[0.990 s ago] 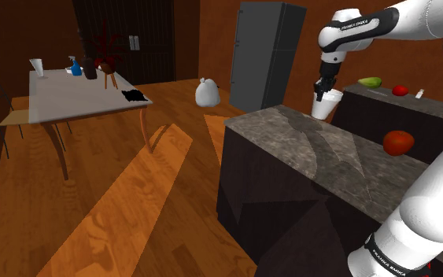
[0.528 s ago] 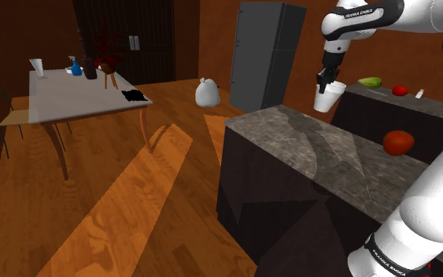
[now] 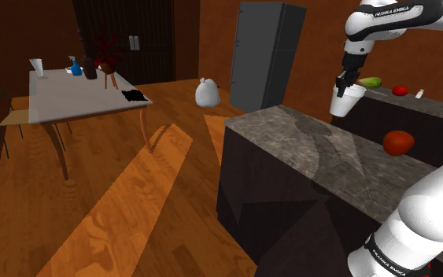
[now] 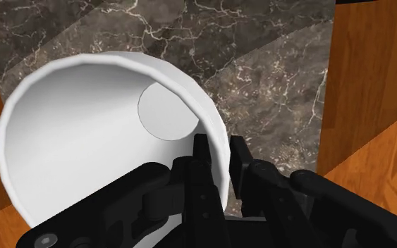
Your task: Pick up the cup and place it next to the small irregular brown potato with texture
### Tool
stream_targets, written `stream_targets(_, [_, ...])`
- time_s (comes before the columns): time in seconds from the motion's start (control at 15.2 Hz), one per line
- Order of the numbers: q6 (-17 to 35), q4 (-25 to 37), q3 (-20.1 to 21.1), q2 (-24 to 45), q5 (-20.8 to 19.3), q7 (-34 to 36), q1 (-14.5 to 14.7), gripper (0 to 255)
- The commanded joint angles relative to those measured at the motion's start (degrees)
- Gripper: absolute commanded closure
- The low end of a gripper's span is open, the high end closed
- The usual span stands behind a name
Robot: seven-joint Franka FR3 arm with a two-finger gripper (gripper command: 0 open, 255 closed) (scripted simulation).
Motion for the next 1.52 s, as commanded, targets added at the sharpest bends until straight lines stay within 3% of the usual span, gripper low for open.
stream_targets(0.0, [0.1, -3.7, -0.4, -4.1, -1.8, -0.8, -1.0, 255])
stream_targets(0.73, [-3.5, -17.3, -2.8, -23.4, -10.2, -6.7, -8.2, 255])
stream_targets(1.45, [-9.8, -22.9, -7.6, -38.4, -18.2, -17.5, -17.1, 255])
